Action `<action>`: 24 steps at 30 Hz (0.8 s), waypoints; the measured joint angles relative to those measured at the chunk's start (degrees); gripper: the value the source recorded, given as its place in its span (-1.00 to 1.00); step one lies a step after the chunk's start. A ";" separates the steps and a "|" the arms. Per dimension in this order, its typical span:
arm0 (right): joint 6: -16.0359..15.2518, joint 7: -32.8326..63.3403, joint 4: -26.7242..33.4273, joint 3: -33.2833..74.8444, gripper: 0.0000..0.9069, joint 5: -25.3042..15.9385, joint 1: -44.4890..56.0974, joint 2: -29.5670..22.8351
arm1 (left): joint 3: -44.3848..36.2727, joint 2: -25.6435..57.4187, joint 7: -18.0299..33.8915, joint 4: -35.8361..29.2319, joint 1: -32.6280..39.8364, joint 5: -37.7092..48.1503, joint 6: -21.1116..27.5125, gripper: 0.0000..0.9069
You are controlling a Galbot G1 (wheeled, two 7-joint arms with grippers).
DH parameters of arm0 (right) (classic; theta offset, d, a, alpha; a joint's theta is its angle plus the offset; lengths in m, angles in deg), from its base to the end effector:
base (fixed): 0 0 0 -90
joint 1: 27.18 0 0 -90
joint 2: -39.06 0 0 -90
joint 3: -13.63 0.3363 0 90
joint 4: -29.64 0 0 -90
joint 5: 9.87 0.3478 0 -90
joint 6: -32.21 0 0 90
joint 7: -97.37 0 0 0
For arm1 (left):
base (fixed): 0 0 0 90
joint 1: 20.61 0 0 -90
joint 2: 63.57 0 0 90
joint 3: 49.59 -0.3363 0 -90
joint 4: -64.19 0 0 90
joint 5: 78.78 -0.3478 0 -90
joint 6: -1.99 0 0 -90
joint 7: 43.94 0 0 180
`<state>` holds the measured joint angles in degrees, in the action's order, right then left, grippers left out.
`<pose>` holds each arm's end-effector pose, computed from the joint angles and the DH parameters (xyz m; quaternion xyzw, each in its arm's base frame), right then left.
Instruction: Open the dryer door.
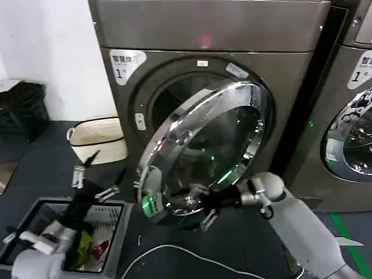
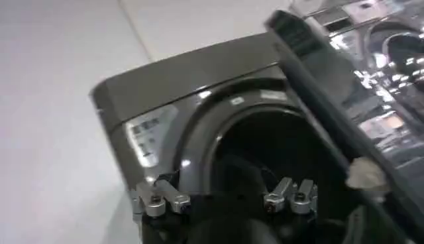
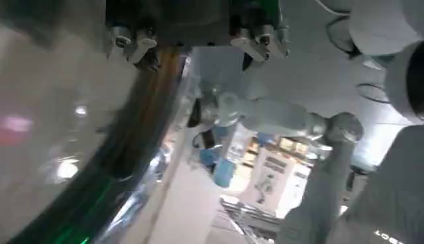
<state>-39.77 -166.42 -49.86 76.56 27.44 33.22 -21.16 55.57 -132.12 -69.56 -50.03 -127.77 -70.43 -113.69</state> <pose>0.4743 -0.0634 -0.2184 -0.7564 0.6206 -0.1165 0.1708 0.2483 0.1480 -0.2335 0.1929 0.9198 0.2182 0.2629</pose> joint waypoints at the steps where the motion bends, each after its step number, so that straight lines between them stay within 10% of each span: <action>1: -0.02 0.07 0.17 1.63 1.00 -0.01 0.68 0.55 | -0.55 0.25 -0.21 0.35 0.59 0.02 0.02 1.00; 15: 5.66 26.41 -12.23 38.89 1.00 -4.10 34.69 6.60 | -11.92 3.06 -3.17 5.45 8.21 1.63 -1.45 1.00; 24: -1.36 56.15 -20.07 66.47 1.00 -17.32 57.12 -2.25 | -21.87 4.62 -3.62 5.23 12.01 3.20 -2.21 1.00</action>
<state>-41.14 -110.27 -69.93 143.02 10.12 90.33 -23.41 33.70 -127.49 -73.18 -44.80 -115.76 -67.23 -115.90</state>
